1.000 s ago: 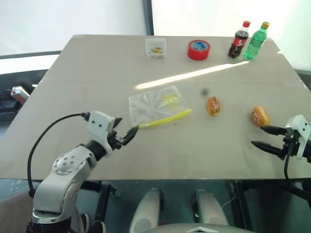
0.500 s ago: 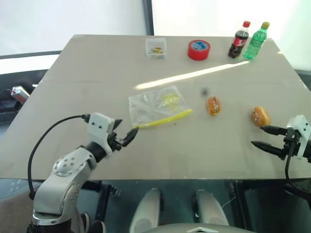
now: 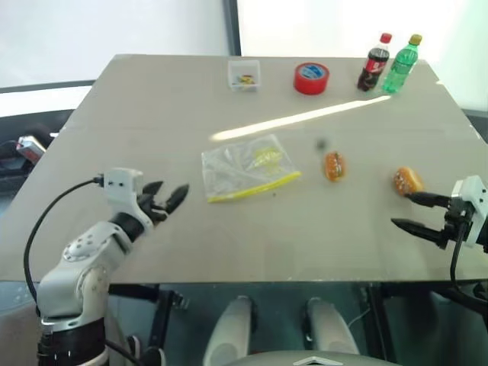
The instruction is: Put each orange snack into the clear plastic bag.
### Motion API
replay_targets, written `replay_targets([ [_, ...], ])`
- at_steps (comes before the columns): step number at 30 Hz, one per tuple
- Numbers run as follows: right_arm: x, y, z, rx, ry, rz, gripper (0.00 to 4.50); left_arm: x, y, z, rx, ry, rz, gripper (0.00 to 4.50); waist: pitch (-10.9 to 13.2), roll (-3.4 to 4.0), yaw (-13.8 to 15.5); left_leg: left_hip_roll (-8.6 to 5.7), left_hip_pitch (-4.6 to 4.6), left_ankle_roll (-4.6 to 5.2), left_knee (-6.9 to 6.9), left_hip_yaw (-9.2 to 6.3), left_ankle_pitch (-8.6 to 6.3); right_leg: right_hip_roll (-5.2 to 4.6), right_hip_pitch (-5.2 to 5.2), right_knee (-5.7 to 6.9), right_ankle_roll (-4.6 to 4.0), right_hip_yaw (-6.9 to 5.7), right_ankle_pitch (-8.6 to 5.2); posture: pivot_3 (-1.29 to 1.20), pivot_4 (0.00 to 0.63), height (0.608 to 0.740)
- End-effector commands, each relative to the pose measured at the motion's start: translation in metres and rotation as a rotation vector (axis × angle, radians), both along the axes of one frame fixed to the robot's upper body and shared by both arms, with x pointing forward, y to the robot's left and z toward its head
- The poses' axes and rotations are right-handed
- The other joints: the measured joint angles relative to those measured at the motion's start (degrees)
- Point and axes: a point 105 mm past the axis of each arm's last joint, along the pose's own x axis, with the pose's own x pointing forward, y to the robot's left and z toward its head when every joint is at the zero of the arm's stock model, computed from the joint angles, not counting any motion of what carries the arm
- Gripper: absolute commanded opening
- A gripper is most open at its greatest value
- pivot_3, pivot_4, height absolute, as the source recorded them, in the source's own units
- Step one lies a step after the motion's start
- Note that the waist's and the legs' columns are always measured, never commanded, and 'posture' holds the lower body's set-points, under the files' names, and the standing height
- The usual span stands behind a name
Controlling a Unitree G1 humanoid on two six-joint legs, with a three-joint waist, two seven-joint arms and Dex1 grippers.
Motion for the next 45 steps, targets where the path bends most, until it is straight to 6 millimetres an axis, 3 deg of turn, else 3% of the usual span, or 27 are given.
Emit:
replay_targets([
  [1, 0.001, 0.025, 0.024, 0.015, -0.065, 0.071, 3.96, 0.010, -0.018, -0.006, -0.154, 0.074, -0.086, 3.66, 0.00, 0.00, 0.04, 0.00, -0.01, 0.00, 0.00, 0.00, 0.00, 0.00, 0.01, 0.00, 0.00, -0.01, 0.00, 0.00, 0.150, 0.740],
  [5, 0.001, 0.044, 0.035, 0.029, -0.092, 0.117, 3.96, 0.025, -0.035, -0.011, -0.323, 0.145, -0.141, 3.66, 0.00, -0.01, 0.29, -0.03, -0.06, -0.01, 0.01, -0.12, 0.00, 0.00, 0.01, 0.01, 0.00, -0.16, 0.00, 0.00, 0.150, 0.740],
  [8, 0.001, 0.047, 0.036, 0.025, -0.097, 0.120, 3.96, 0.034, -0.046, -0.013, -0.399, 0.185, -0.182, 3.66, 0.00, 0.00, 0.41, -0.08, -0.06, -0.01, 0.01, -0.13, 0.00, -0.01, 0.03, 0.02, 0.00, -0.16, 0.00, 0.00, 0.150, 0.740],
  [17, -0.003, 0.046, 0.041, 0.025, -0.120, 0.124, 3.96, 0.054, -0.075, -0.039, -0.378, 0.329, -0.234, 3.66, -0.39, 0.35, 1.00, -0.28, 0.03, -0.01, 0.01, -0.14, 0.01, -0.05, 0.14, 0.02, 0.00, -0.15, 0.00, 0.00, 0.150, 0.740],
  [18, -0.004, 0.047, 0.041, 0.029, -0.121, 0.124, 4.01, 0.054, -0.078, -0.039, -0.386, 0.331, -0.248, 3.16, -0.42, 0.37, 1.08, -0.28, 0.04, -0.01, 0.01, -0.15, 0.01, -0.05, 0.14, 0.02, 0.00, -0.15, 0.00, 0.00, 0.150, 0.740],
  [19, -0.004, 0.048, 0.041, 0.036, -0.122, 0.122, 4.01, 0.054, -0.081, -0.039, -0.393, 0.333, -0.260, 3.02, -0.46, 0.42, 1.20, -0.28, 0.04, -0.01, 0.01, -0.15, 0.01, -0.05, 0.14, 0.02, 0.00, -0.15, 0.00, 0.00, 0.150, 0.740],
  [20, -0.003, 0.048, 0.041, 0.040, -0.122, 0.120, 4.01, 0.054, -0.082, -0.040, -0.398, 0.335, -0.266, 2.61, -0.47, 0.43, 1.31, -0.28, 0.03, -0.01, 0.02, -0.14, 0.01, -0.05, 0.14, 0.02, 0.00, -0.15, 0.00, 0.00, 0.150, 0.740],
  [25, 0.001, 0.050, 0.036, 0.056, -0.110, 0.097, 4.01, 0.052, -0.087, -0.034, -0.448, 0.333, -0.277, 0.06, -0.46, 0.42, 1.43, -0.27, -0.01, -0.01, 0.01, -0.15, 0.01, -0.07, 0.13, -0.01, 0.00, -0.15, 0.00, 0.00, 0.150, 0.740],
  [30, 0.013, 0.068, 0.020, -0.022, -0.146, 0.075, 4.01, 0.046, -0.092, -0.011, -0.561, 0.312, -0.283, 0.06, -0.46, 0.42, 1.23, -0.25, 0.01, -0.01, 0.01, -0.24, 0.01, -0.08, 0.11, 0.00, 0.00, -0.13, 0.00, 0.00, 0.150, 0.740],
  [36, 0.037, 0.102, -0.018, -0.181, -0.208, 0.084, 4.01, 0.029, -0.108, 0.021, -0.628, 0.263, -0.323, 0.06, -0.38, 0.27, 0.91, -0.26, -0.07, -0.03, 0.01, -0.50, 0.02, -0.06, 0.02, 0.01, 0.01, -0.17, 0.01, 0.00, 0.150, 0.740],
  [45, 0.088, 0.123, -0.033, -0.318, -0.370, 0.029, 4.01, 0.006, -0.118, 0.036, -0.619, 0.241, -0.360, 0.06, -0.36, 0.24, -0.18, -0.30, -0.02, -0.29, 0.00, -0.44, 0.16, -0.04, 0.00, 0.07, 0.00, -0.11, 0.01, 0.00, 0.150, 0.740],
])
